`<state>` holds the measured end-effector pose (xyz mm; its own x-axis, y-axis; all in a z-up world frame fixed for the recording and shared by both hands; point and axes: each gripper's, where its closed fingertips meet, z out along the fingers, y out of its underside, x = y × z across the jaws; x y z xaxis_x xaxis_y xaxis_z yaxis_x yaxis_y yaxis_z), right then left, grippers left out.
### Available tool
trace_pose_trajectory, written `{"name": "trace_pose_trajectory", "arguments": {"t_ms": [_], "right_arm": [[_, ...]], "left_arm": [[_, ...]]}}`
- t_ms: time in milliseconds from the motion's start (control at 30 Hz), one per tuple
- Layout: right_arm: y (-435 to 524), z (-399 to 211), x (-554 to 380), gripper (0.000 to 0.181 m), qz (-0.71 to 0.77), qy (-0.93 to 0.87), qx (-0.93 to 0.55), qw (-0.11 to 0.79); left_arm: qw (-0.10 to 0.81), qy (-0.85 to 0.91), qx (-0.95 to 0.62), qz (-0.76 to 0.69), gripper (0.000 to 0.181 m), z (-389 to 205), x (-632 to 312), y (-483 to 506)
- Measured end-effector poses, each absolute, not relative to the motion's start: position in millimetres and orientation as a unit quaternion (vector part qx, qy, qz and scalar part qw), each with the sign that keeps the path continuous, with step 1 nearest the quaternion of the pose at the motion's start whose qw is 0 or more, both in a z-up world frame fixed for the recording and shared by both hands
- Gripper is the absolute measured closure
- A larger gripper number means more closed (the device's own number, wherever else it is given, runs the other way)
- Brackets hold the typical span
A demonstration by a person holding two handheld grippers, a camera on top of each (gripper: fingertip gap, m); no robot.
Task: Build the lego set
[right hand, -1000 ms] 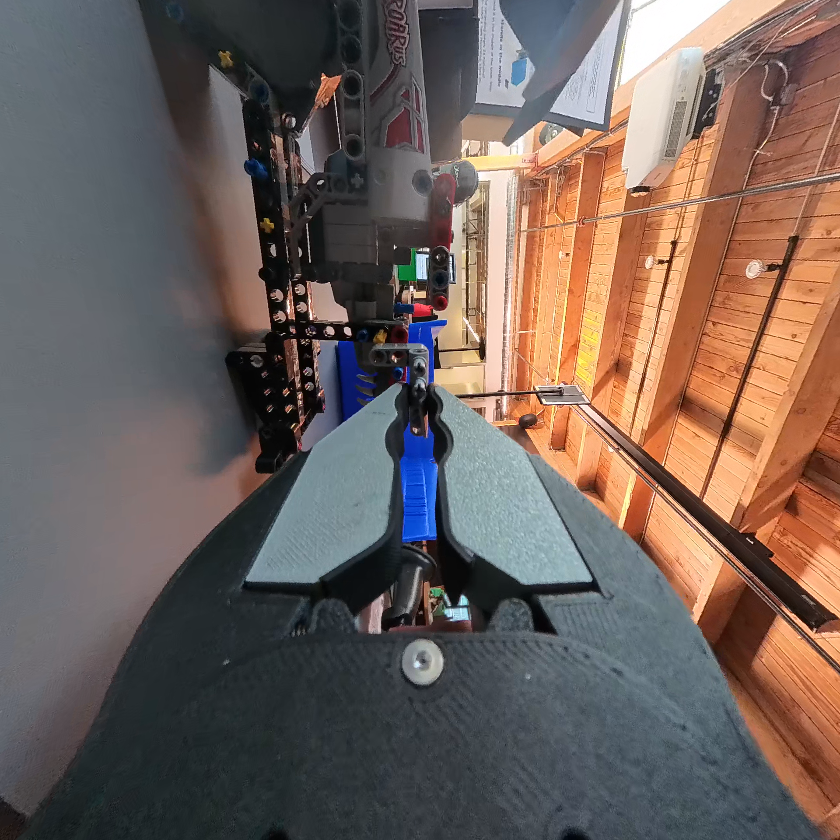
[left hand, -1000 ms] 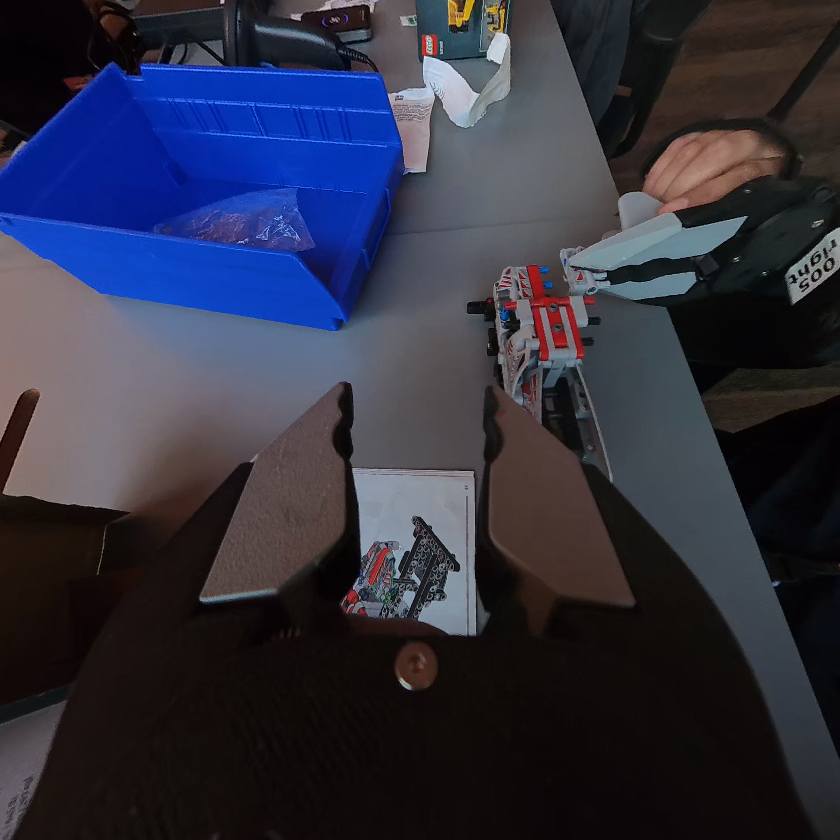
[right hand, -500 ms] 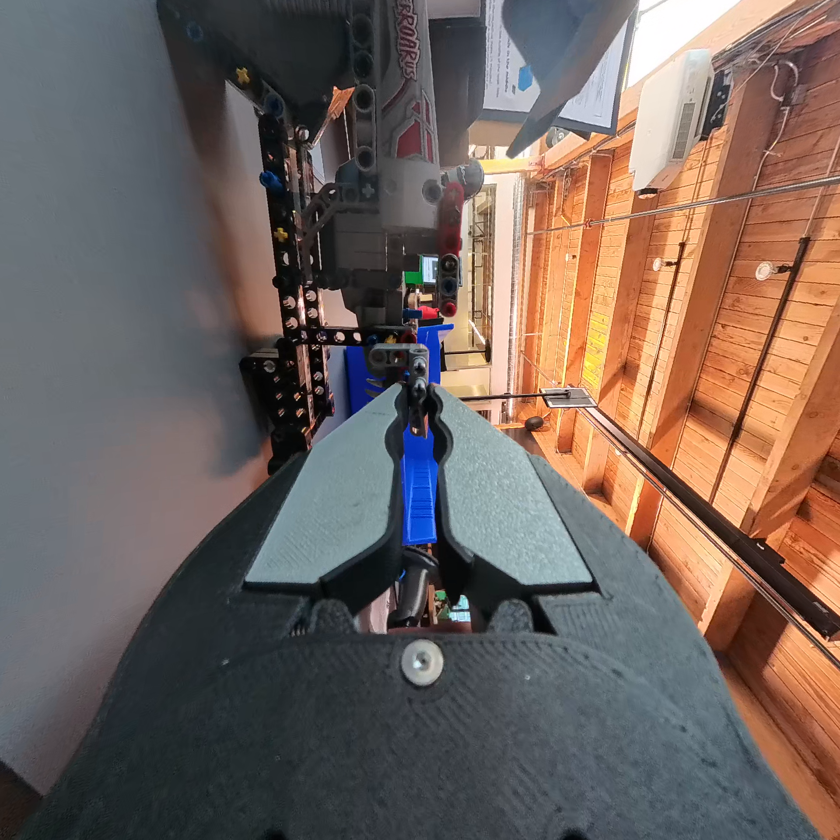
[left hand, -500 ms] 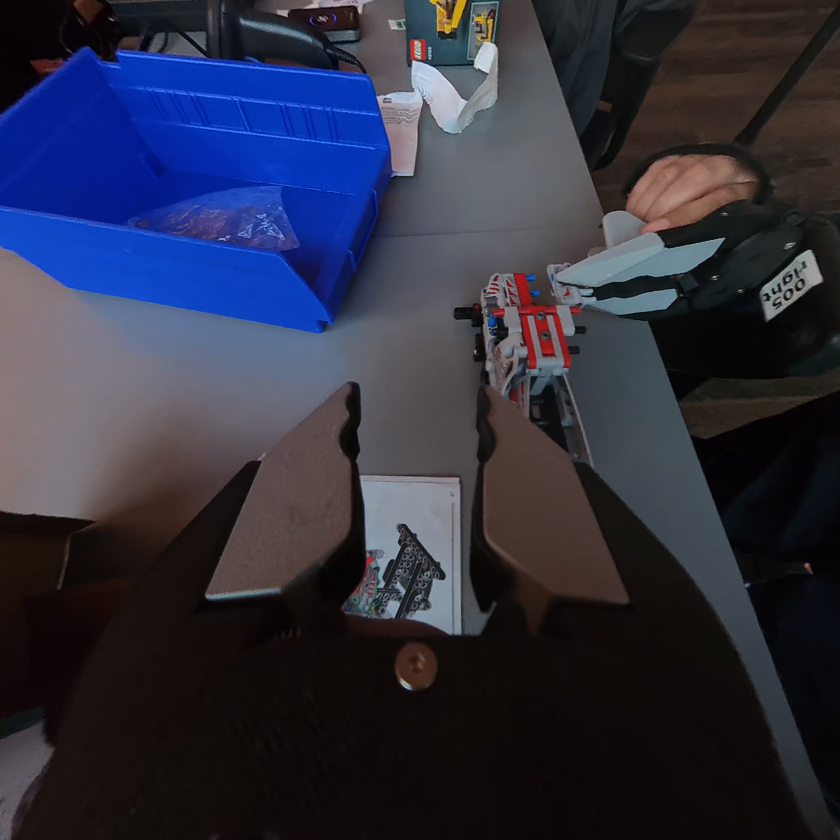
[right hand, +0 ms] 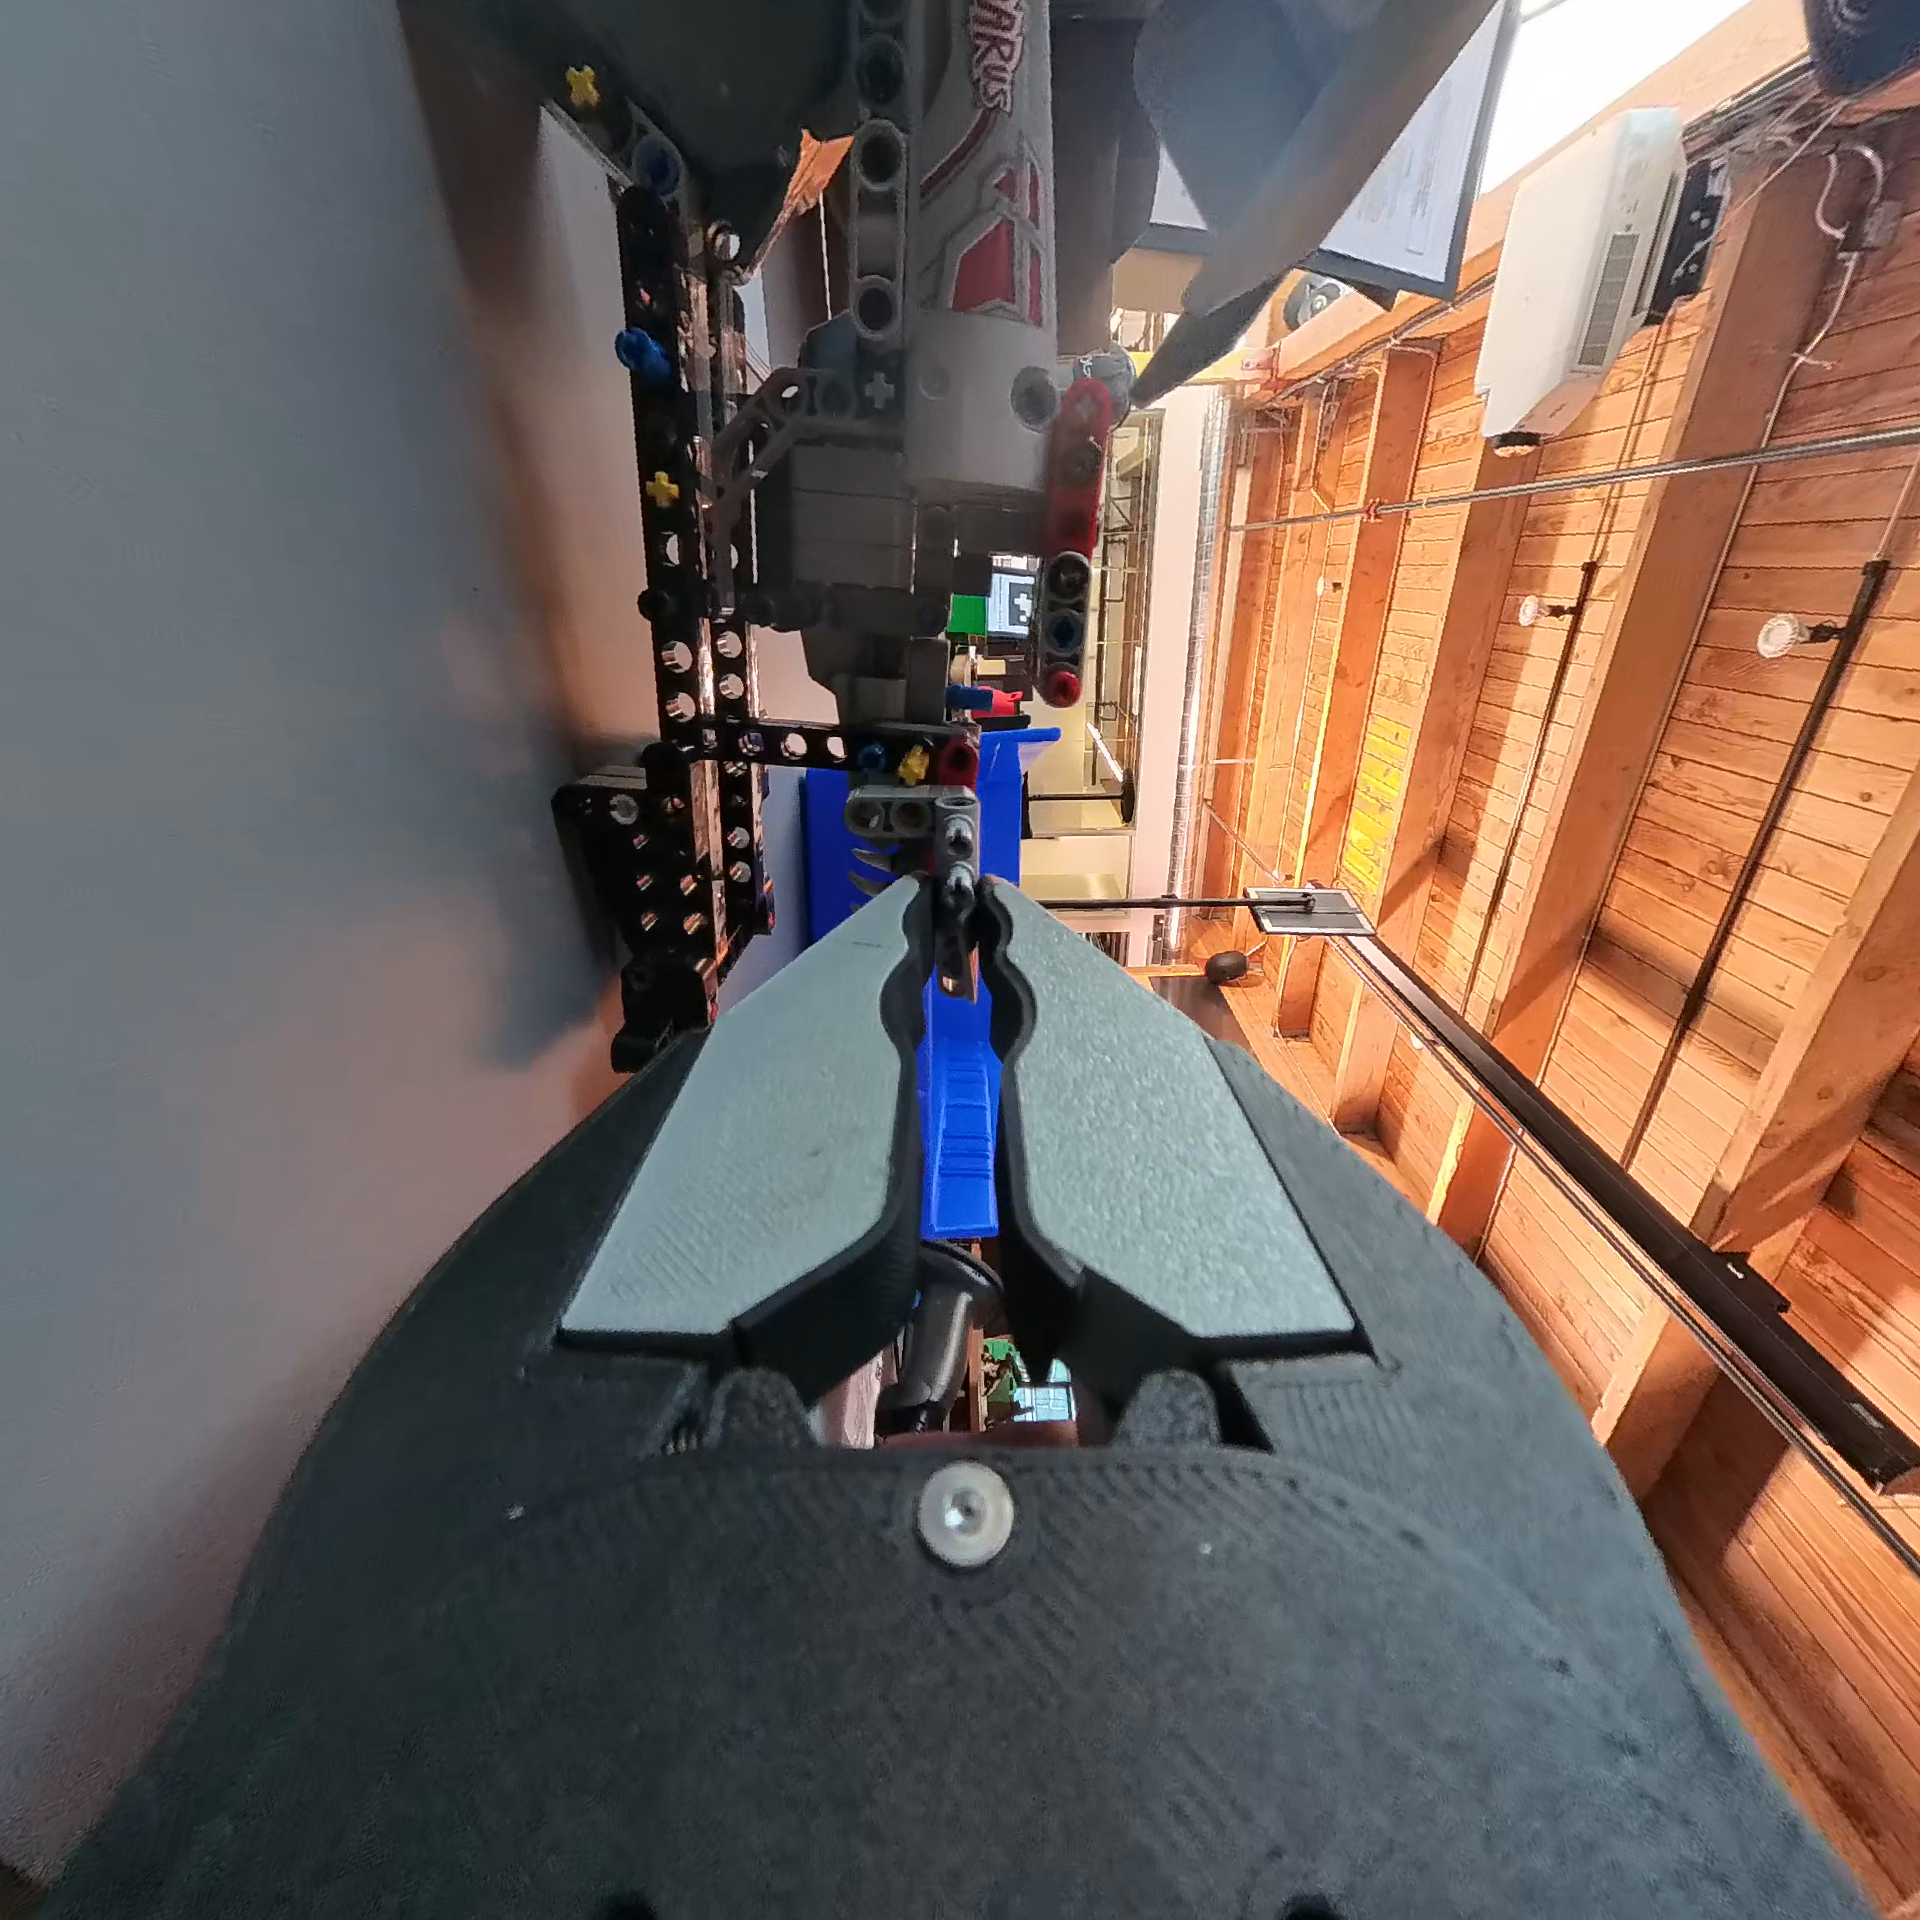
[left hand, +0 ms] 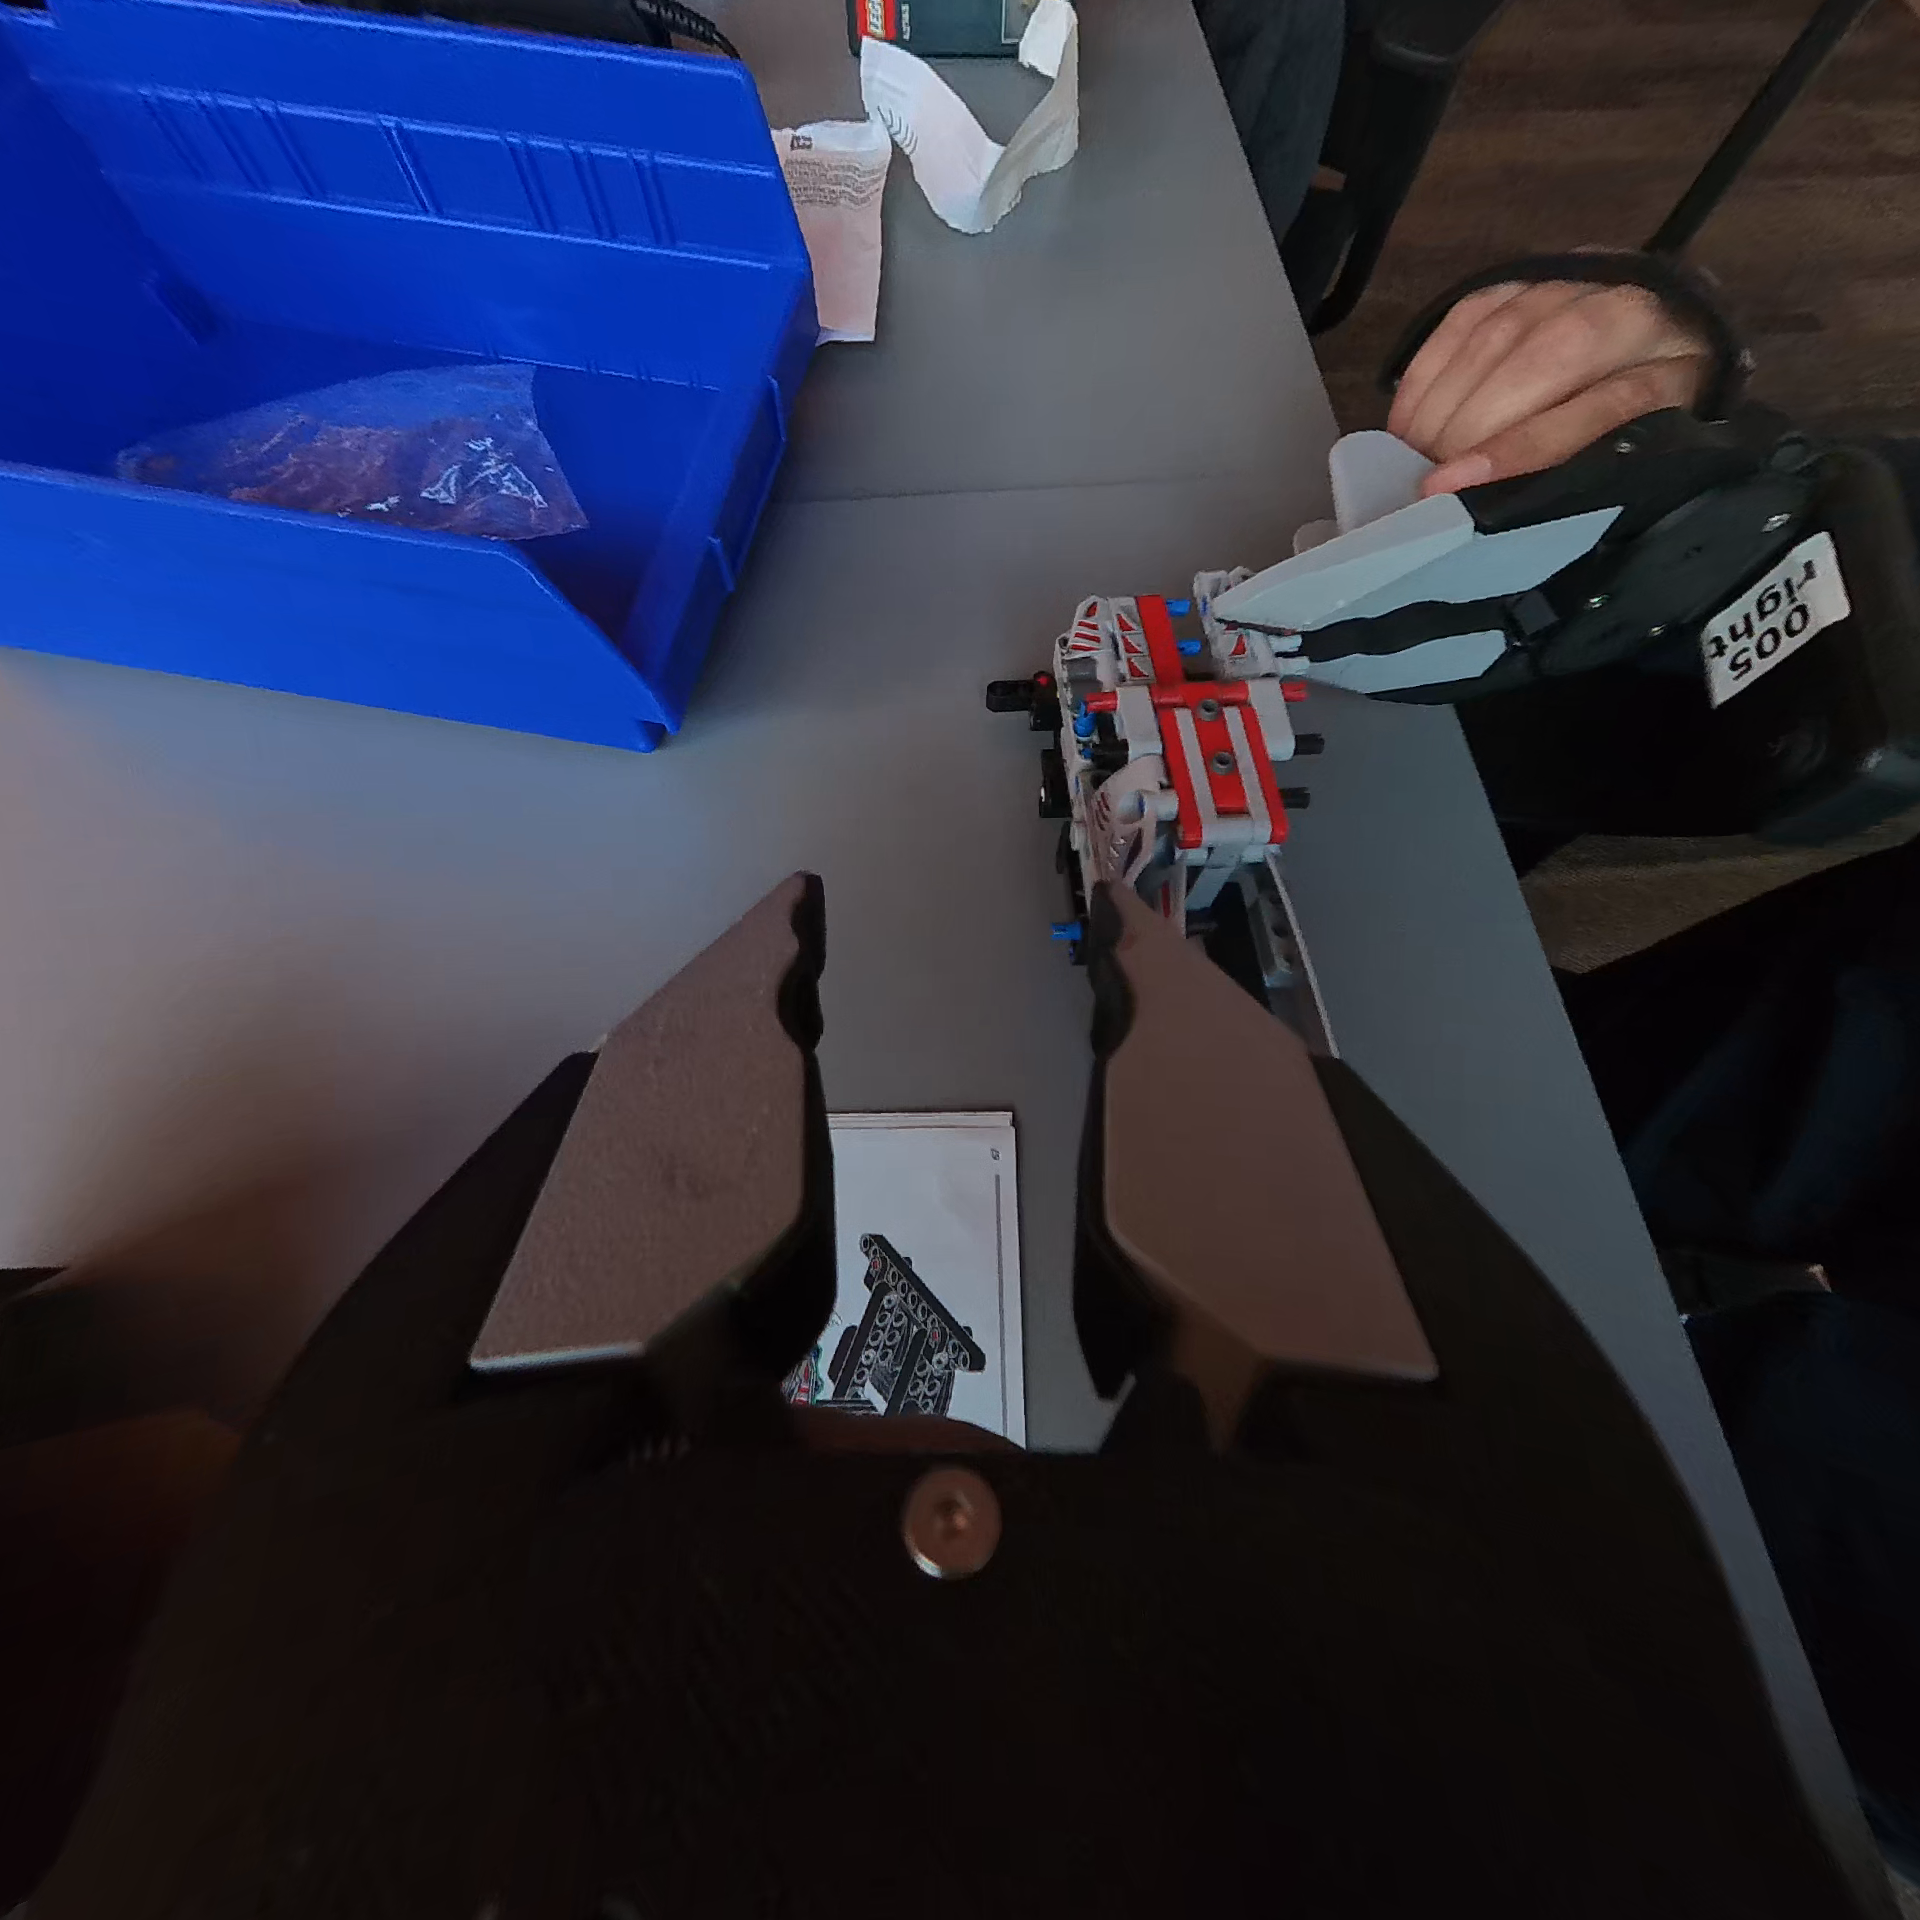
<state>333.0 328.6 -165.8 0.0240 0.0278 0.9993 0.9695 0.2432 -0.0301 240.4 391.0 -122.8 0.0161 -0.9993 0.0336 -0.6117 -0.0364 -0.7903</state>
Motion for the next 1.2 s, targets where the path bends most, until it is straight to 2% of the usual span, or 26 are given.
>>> {"name": "trace_pose_trajectory", "arguments": {"t_ms": [1200], "right_arm": [[328,-167,328,0.177,-0.415,-0.566,-0.454,0.549]], "left_arm": [[0.304,0.639,-0.631,-0.317,0.133,-119,240,381]]}}
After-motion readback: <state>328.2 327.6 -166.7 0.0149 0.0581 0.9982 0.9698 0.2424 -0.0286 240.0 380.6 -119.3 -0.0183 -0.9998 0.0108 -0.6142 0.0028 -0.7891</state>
